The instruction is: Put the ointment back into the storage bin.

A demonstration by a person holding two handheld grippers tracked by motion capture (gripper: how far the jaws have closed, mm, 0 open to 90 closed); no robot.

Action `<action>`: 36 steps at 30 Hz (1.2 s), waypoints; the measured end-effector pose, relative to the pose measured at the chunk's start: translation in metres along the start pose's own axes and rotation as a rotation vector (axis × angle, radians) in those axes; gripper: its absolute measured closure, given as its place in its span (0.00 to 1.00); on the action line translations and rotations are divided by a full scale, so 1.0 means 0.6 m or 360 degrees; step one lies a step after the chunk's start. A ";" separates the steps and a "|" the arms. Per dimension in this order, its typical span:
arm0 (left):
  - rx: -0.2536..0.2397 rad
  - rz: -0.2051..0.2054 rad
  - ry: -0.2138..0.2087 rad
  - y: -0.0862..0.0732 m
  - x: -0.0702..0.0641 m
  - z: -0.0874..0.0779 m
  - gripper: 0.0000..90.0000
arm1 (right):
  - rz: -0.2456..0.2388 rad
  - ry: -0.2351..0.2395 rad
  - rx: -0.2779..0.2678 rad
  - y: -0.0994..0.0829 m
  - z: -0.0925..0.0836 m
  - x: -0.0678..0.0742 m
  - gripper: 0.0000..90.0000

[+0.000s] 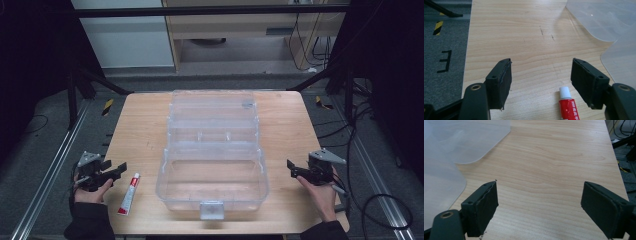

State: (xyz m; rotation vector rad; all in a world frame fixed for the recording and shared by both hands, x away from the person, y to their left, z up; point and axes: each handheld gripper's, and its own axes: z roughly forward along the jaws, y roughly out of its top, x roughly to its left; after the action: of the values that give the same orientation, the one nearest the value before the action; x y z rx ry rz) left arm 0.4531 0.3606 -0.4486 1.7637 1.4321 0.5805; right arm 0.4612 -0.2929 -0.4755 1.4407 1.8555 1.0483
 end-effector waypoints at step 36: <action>0.0472 0.0309 -0.0142 0.050 -0.043 -0.013 0.40 | -0.0101 -0.0025 0.0081 -0.001 -0.005 0.009 0.25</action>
State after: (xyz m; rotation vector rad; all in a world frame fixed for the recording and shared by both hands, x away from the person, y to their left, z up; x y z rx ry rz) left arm 0.4585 0.3364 -0.4168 2.1515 1.3472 0.3965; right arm 0.4566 -0.2883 -0.4742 1.4053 1.9167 0.9629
